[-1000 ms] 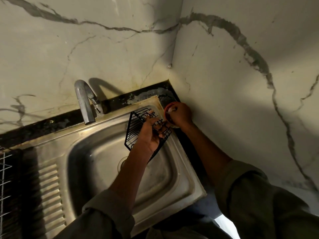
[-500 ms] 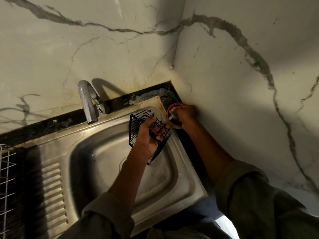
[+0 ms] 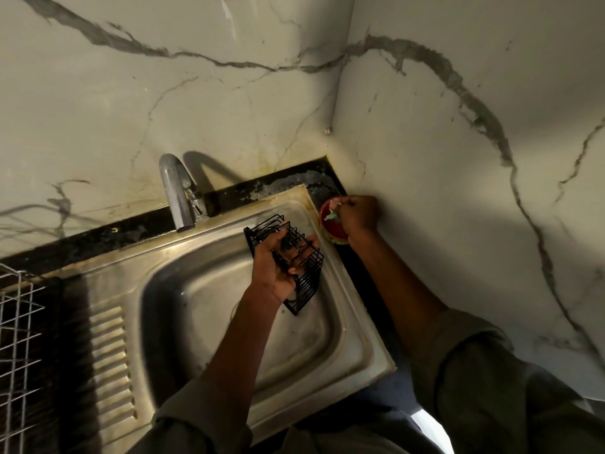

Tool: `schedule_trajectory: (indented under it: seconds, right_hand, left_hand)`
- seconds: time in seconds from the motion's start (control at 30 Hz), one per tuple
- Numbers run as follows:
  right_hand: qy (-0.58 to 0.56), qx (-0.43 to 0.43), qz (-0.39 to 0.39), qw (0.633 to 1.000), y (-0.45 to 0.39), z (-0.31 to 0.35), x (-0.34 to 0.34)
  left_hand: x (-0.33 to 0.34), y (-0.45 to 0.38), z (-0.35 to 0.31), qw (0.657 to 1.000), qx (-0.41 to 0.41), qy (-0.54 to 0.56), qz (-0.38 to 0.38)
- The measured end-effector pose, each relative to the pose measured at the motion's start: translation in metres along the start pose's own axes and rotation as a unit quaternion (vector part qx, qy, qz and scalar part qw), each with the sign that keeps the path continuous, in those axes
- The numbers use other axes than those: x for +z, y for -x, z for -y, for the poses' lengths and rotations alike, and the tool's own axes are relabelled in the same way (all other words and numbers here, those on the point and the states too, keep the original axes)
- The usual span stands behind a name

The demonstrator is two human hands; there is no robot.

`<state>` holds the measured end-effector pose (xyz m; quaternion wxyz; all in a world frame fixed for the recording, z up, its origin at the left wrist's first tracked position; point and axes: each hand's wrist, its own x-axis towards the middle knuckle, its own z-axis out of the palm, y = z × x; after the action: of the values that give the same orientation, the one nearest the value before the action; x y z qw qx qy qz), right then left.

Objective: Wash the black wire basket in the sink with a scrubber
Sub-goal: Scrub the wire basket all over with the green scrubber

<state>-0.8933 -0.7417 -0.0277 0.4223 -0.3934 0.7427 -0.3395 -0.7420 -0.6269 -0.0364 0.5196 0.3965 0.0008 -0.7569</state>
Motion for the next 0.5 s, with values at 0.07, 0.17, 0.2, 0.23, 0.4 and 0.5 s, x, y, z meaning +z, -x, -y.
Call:
schedule_trajectory:
  seconds: [0.07, 0.17, 0.2, 0.23, 0.4, 0.5]
  right_hand:
    - [0.047, -0.038, -0.015, 0.998, 0.009, 0.003, -0.001]
    - [0.073, -0.087, -0.021, 0.993, 0.03, 0.01, -0.003]
    - [0.081, -0.094, -0.013, 0.992, 0.036, 0.009, -0.001]
    - [0.082, -0.101, 0.002, 0.991, 0.046, 0.011, -0.002]
    - [-0.039, -0.059, 0.197, 0.978, 0.105, 0.01, -0.001]
    - [0.034, -0.157, 0.243, 0.957, 0.14, 0.003, -0.002]
  left_hand:
    - [-0.002, 0.008, 0.0, 1.0, 0.009, -0.001, 0.006]
    - [-0.009, 0.019, -0.001, 1.0, 0.024, -0.013, 0.008]
    - [-0.012, 0.022, -0.002, 0.999, 0.028, -0.017, 0.015]
    - [-0.014, 0.026, -0.002, 0.999, 0.033, -0.02, 0.023]
    - [-0.017, 0.059, -0.002, 0.997, 0.059, -0.017, -0.039]
    - [-0.019, 0.077, -0.004, 0.996, 0.067, -0.011, -0.055]
